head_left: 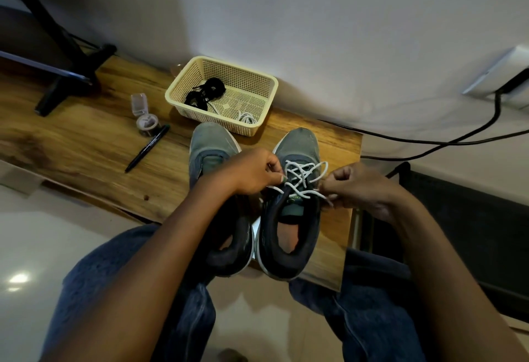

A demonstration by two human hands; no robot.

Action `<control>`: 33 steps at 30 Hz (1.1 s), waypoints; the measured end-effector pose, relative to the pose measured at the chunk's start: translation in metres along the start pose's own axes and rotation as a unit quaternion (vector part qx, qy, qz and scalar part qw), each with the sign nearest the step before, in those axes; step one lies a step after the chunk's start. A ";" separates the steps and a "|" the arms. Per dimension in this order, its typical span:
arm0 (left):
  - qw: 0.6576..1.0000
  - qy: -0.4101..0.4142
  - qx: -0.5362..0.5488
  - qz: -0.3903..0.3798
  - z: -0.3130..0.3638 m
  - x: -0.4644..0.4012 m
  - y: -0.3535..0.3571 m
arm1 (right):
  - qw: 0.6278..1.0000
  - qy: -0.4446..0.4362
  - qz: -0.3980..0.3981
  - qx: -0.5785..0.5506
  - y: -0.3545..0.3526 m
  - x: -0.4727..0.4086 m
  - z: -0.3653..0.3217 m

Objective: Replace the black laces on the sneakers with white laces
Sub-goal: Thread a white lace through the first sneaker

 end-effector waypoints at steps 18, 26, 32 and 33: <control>1.000 -0.003 0.007 0.002 -0.002 -0.001 0.001 | 1.000 -0.008 0.003 0.012 0.004 -0.003 0.003; 1.000 0.003 0.018 0.007 -0.001 -0.001 0.001 | 0.996 0.043 0.027 -0.076 0.002 -0.002 0.000; 1.000 -0.011 0.012 0.020 0.001 0.000 0.001 | 1.000 0.021 0.014 0.002 0.002 -0.002 0.002; 1.000 -0.015 0.012 0.024 0.002 0.001 0.002 | 1.000 0.017 0.013 0.003 0.002 -0.003 0.003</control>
Point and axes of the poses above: each hand's wrist, its own x-axis away from the middle knuckle, its own y-axis out of the palm, z = x × y, the point moved 1 cm from there along -x, towards the middle knuckle, and after that the axes turned 3 degrees about -y, right-handed, at the moved point
